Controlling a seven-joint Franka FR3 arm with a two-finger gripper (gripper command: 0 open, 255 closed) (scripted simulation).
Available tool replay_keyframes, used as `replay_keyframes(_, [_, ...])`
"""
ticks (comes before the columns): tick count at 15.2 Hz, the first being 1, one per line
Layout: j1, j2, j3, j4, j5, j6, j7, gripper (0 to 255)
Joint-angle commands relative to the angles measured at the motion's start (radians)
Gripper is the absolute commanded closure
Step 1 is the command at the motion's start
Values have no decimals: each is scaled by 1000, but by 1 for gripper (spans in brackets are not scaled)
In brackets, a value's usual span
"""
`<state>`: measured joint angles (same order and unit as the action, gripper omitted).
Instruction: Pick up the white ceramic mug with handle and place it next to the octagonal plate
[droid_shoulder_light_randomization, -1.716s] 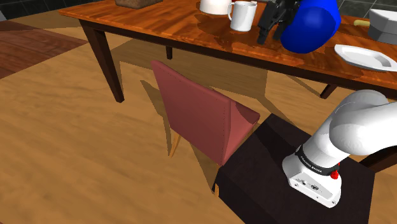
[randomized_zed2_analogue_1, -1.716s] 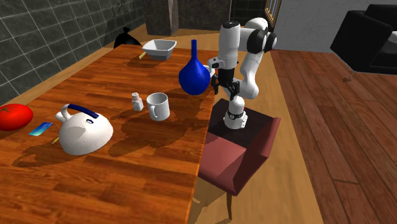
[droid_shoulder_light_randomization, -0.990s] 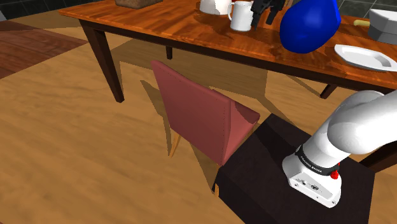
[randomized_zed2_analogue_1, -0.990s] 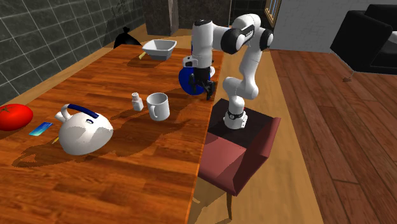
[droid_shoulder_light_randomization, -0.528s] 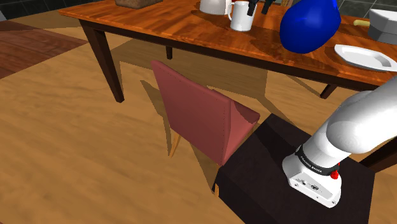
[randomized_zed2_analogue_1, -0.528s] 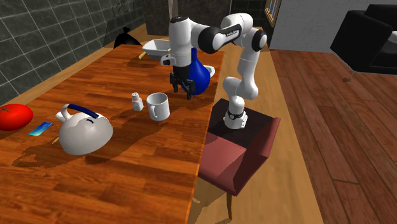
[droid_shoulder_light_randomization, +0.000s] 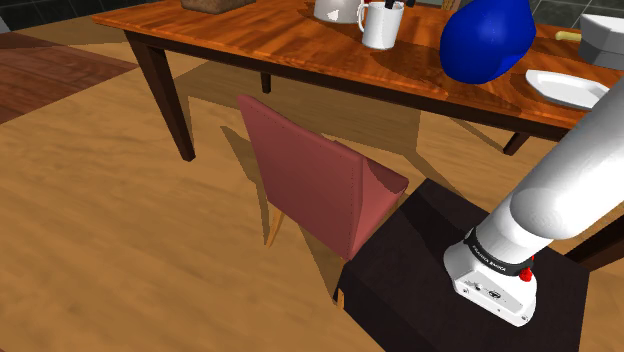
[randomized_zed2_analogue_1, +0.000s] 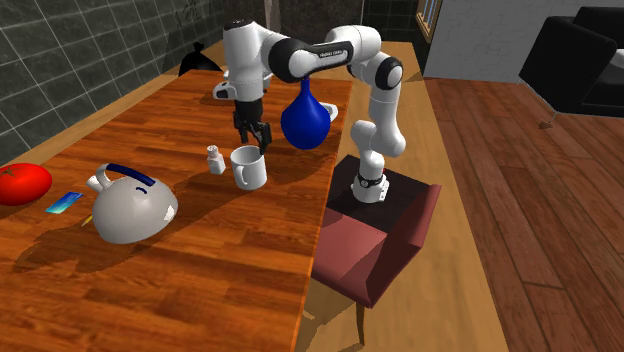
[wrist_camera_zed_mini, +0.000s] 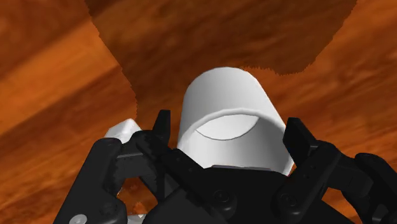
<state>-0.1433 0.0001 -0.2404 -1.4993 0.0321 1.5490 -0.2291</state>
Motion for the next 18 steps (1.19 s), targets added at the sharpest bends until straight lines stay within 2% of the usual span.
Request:
replay_keyframes(1, [-21, 94, -21, 121, 22, -30, -33, 0])
replay_keyframes(3, [-46, 183, -35, 244, 46, -69, -60, 0])
replay_keyframes(11, [-36, 143, -29, 86, 34, 51, -55, 0])
replay_keyframes(18, [-36, 143, -29, 87, 34, 51, -55, 0])
